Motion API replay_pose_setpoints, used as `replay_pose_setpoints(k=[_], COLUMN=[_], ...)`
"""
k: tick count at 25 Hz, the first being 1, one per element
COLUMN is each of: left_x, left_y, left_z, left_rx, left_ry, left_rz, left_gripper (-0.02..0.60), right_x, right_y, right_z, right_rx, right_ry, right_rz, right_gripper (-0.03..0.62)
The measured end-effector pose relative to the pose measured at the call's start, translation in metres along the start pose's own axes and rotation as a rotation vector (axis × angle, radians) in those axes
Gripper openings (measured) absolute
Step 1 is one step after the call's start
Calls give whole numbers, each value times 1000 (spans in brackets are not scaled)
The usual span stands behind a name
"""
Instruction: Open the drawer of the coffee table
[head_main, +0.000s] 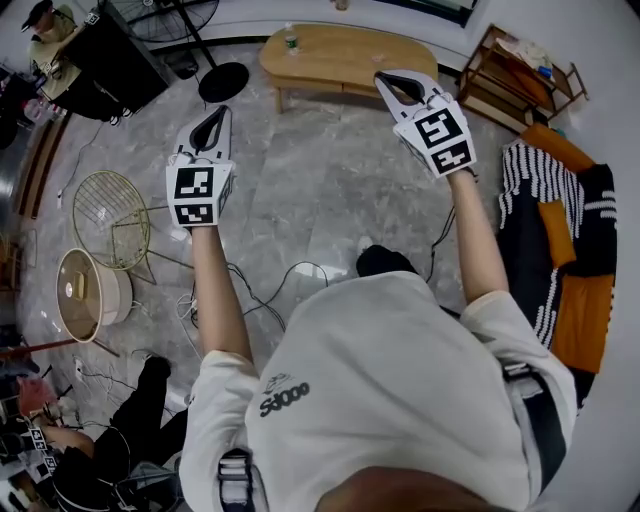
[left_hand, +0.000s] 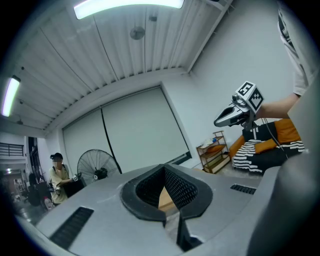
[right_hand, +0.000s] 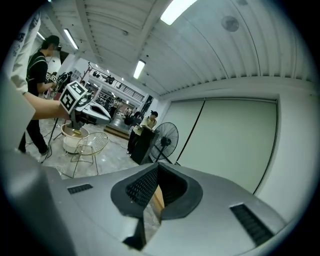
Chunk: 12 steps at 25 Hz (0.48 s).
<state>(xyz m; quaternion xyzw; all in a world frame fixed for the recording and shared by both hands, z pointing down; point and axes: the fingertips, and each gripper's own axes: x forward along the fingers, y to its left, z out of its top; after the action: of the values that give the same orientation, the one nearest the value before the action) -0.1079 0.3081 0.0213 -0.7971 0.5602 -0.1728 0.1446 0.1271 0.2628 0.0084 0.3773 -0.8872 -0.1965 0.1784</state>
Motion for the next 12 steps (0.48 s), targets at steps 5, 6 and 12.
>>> replay_pose_setpoints(k=[5,6,12], left_x=[23,32,108], left_y=[7,7,29], left_z=[-10,-13,-21], left_rx=[-23,-23,-25], left_ry=[7,12,25], left_rz=[3,-2,-5], left_gripper=[17,17,17], right_x=[17,25,84], right_y=[-19,-23,-67], right_z=[-3,-7,-38], right_rx=[65,67,23], right_ry=[-54,-50,-37], right_rz=[-35,-34,0], right_gripper=[5,5,5])
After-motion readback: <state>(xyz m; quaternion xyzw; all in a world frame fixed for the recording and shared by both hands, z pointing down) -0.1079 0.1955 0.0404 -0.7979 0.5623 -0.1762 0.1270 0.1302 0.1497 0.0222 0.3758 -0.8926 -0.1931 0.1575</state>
